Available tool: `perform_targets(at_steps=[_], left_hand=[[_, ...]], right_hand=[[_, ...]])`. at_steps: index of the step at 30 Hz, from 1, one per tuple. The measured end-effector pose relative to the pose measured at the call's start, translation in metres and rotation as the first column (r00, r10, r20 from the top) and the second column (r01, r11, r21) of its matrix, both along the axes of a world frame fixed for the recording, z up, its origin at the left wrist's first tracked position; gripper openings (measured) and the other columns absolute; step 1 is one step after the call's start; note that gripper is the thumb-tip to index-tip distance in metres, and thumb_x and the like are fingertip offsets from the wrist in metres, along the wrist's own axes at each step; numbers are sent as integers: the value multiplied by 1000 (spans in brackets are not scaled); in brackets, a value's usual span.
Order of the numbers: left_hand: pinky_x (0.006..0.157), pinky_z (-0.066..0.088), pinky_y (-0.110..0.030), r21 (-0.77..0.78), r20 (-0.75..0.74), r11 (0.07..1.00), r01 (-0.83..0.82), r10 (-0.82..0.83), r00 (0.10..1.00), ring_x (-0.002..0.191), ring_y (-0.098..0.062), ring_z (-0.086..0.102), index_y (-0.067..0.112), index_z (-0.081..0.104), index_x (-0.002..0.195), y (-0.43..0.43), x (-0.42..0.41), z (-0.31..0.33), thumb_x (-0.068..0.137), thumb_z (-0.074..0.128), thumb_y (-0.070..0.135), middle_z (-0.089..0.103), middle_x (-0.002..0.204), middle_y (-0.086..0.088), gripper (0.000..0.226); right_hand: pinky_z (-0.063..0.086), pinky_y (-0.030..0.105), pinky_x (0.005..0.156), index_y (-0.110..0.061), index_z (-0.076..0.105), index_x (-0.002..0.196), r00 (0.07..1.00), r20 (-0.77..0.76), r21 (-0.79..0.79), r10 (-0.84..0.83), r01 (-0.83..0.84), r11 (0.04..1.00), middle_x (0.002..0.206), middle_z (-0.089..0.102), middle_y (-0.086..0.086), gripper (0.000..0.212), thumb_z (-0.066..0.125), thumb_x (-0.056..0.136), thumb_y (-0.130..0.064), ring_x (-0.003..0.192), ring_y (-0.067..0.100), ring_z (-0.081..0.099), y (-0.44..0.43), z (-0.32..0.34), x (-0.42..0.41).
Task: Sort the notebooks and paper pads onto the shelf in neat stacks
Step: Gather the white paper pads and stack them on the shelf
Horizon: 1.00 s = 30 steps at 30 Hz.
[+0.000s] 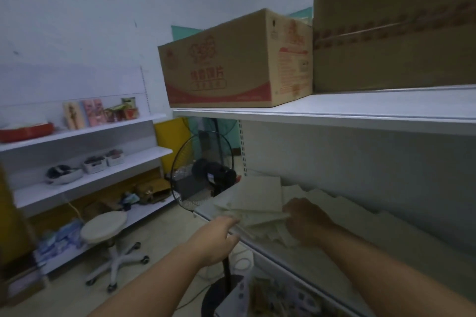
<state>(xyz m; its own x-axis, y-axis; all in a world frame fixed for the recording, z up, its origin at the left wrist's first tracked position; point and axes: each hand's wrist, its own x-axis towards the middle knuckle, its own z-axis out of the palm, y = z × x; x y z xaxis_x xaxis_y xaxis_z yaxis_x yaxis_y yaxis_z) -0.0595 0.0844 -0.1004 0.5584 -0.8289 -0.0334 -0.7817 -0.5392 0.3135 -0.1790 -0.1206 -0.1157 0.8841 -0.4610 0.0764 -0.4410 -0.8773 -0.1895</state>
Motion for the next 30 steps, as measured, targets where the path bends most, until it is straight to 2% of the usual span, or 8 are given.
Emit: perform_targets(at_steps=[5, 9, 11, 15, 18, 21, 23, 30], left_hand=[[89, 48, -24, -79, -143, 993, -88, 76, 987, 102, -10, 61, 25, 42, 140, -29, 50, -5, 97, 44, 33, 62, 121, 2, 43], [58, 44, -16, -138, -181, 979, -148, 122, 976, 71, -11, 59, 20, 50, 132, -57, 80, -6, 96, 47, 22, 68, 93, -7, 37], [57, 42, -15, -121, -204, 976, -182, 155, 967, 76, -13, 59, 18, 52, 131, -75, 98, -5, 94, 49, 22, 67, 100, -6, 37], [76, 51, -29, -25, -274, 964, -264, 247, 929, 96, -28, 64, 5, 61, 101, -112, 128, -9, 94, 52, 28, 64, 103, -12, 26], [52, 46, -27, -57, -606, 930, -364, 257, 753, 61, -22, 55, 10, 49, 77, -125, 135, -6, 91, 61, 27, 54, 74, -9, 25], [44, 46, -23, -31, -884, 929, -369, 147, 443, 60, -20, 54, 6, 57, 99, -129, 145, 0, 85, 69, 23, 60, 84, -11, 25], [49, 57, -30, -45, -961, 954, -296, 40, 273, 72, -27, 62, 7, 55, 111, -129, 144, 4, 89, 63, 12, 64, 96, -14, 24], [65, 59, -48, -338, -941, 920, -197, -325, 96, 95, -32, 59, 25, 56, 105, -126, 174, -7, 89, 47, -11, 61, 106, -6, 40]], right_hand=[[37, 30, 102, -14, 45, 136, 998, 52, 56, -27, 24, 998, 137, 45, 8, 43, 42, 96, -29, 126, 24, 41, -35, -8, 48], [39, 27, 79, -10, 59, 110, 988, 55, 156, -145, 135, 978, 117, 57, 12, 33, 44, 91, -32, 110, 25, 53, -48, -20, 61], [35, 27, 72, -13, 58, 93, 976, 56, 188, -209, 196, 962, 104, 55, 13, 29, 42, 88, -37, 105, 25, 55, -50, -24, 64], [37, 24, 65, -14, 58, 113, 950, 113, 209, -290, 263, 942, 114, 58, 9, 29, 52, 89, -29, 86, 22, 46, -47, -33, 66], [25, 11, 63, -15, 58, 113, 953, 117, 134, -281, 265, 955, 117, 54, 8, 30, 49, 91, -32, 89, 20, 42, -40, -38, 65], [33, 20, 82, -13, 58, 119, 972, 103, 81, -211, 203, 976, 127, 52, 4, 60, 16, 90, -46, 114, 21, 44, -32, -34, 63], [29, 23, 95, -13, 56, 123, 966, 60, 75, -250, 246, 966, 129, 51, 3, 53, 21, 96, -42, 122, 20, 40, -24, -26, 65], [35, 25, 93, -16, 54, 124, 924, -8, 8, -382, 382, 924, 130, 47, 2, 52, 34, 91, -50, 118, 20, 43, -6, -32, 73]])
